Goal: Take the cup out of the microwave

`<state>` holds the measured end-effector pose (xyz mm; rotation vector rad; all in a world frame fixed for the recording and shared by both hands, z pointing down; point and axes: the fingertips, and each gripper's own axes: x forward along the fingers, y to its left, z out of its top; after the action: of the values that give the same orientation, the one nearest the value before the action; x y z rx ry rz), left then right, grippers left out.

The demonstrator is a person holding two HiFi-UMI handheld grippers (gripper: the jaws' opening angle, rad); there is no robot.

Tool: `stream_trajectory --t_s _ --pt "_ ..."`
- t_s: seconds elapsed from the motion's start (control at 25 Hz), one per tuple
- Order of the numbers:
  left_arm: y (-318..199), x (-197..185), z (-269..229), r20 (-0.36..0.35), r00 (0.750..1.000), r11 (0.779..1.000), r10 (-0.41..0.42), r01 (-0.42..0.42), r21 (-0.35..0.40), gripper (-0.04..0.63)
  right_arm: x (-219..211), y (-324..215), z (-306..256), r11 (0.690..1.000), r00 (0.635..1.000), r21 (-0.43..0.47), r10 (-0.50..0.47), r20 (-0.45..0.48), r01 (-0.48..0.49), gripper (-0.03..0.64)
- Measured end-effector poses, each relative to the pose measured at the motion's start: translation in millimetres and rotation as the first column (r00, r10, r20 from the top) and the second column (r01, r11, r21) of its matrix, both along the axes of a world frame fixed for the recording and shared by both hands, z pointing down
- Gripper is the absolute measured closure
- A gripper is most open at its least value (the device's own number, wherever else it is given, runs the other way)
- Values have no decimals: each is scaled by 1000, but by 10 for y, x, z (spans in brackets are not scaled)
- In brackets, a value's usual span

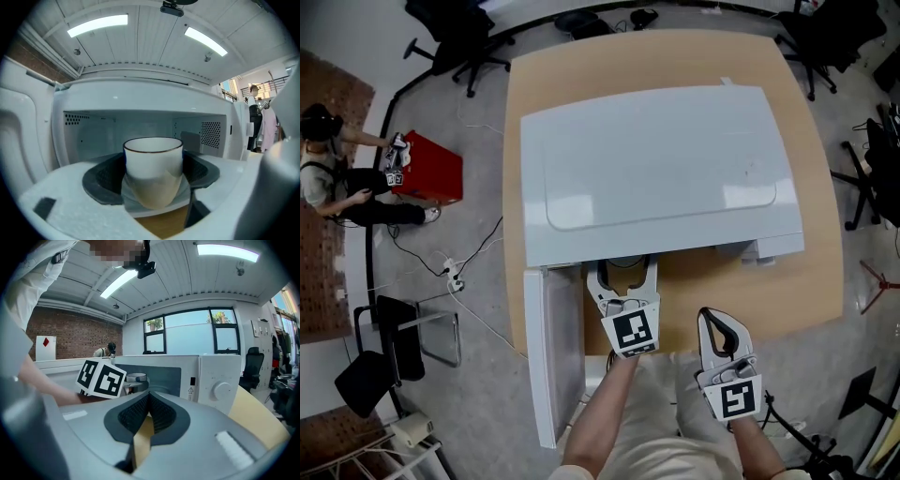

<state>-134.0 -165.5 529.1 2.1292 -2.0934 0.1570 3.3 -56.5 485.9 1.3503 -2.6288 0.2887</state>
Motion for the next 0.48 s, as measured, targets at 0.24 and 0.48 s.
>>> stream_trajectory --t_s 0.24,0.48 --pt "343 96 -121 34 999 997 24 -22 -71 218 -11 -75 -273 999 1000 41 0 15 0 612" --pt "788 244 -376 50 998 995 45 -40 -95 218 66 -106 -383 999 1000 45 -23 -18 24 612"
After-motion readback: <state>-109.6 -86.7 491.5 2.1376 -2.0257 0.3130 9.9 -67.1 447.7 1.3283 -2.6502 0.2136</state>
